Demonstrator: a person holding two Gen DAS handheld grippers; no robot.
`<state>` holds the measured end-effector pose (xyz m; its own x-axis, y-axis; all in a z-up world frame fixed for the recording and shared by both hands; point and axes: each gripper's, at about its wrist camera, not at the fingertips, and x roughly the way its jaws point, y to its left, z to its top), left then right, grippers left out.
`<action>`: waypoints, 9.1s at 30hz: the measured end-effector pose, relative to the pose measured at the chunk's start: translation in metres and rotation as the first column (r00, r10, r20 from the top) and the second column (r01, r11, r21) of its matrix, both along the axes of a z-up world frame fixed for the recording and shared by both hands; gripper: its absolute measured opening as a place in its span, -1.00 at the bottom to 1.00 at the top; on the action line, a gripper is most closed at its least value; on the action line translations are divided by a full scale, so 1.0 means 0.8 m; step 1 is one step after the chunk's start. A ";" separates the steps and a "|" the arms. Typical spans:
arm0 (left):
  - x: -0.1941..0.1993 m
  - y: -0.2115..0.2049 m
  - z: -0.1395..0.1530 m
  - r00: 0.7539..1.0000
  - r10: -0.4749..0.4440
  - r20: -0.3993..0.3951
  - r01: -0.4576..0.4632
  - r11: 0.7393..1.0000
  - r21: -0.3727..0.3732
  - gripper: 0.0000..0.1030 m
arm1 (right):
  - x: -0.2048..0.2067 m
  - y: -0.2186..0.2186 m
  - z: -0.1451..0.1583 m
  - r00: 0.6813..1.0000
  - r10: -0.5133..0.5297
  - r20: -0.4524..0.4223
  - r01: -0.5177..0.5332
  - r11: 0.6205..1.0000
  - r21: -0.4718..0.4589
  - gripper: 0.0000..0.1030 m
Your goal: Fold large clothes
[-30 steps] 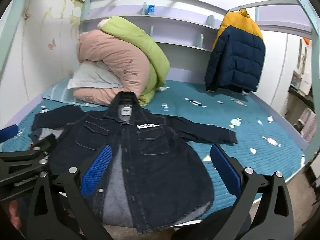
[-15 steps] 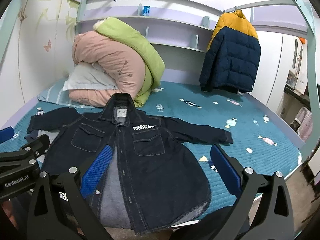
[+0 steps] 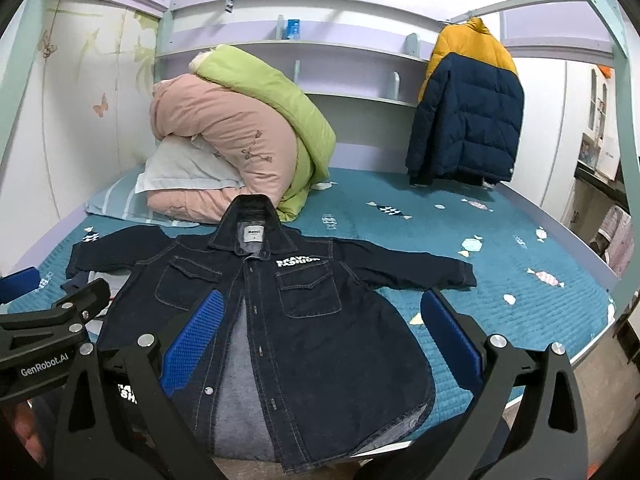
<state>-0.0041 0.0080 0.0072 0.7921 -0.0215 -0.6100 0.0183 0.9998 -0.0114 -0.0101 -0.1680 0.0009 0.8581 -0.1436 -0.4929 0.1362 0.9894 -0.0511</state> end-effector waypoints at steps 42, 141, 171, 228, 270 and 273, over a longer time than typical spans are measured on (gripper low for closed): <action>0.014 0.003 -0.015 0.999 0.022 -0.046 -0.021 1.000 0.013 0.90 | 0.012 -0.002 -0.013 0.997 0.046 -0.055 -0.044 0.998 0.034 0.85; 0.352 0.415 -0.074 0.918 0.388 -0.085 -0.397 0.906 -0.150 -0.68 | 0.503 0.307 -0.280 0.662 0.542 -0.517 -0.351 0.834 0.425 -0.21; 0.426 -0.158 -0.170 0.959 -0.142 -0.245 0.186 0.968 0.167 -0.69 | 0.369 -0.149 -0.248 0.871 0.229 -0.435 0.044 0.845 0.533 -0.72; 0.372 0.066 -0.234 0.914 -0.001 -0.406 0.009 1.000 0.018 -0.46 | 0.393 -0.061 -0.238 0.823 0.229 -0.520 0.026 0.899 0.438 0.35; 0.356 -0.242 -0.207 0.879 -0.191 -0.438 0.199 0.980 -0.029 -0.17 | 0.341 -0.433 -0.275 0.852 -0.164 -0.496 0.465 0.671 0.577 0.58; 0.386 -0.272 -0.205 0.870 -0.213 -0.445 0.213 0.976 -0.050 -0.40 | 0.352 -0.461 -0.297 0.841 -0.126 -0.527 0.496 0.571 0.654 0.58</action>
<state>0.3044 -0.2094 -0.1568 0.4129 -0.1587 -0.8969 0.2242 0.9721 -0.0688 0.2712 -0.5368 -0.2363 0.5426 0.2094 -0.8134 0.5937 0.5894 0.5478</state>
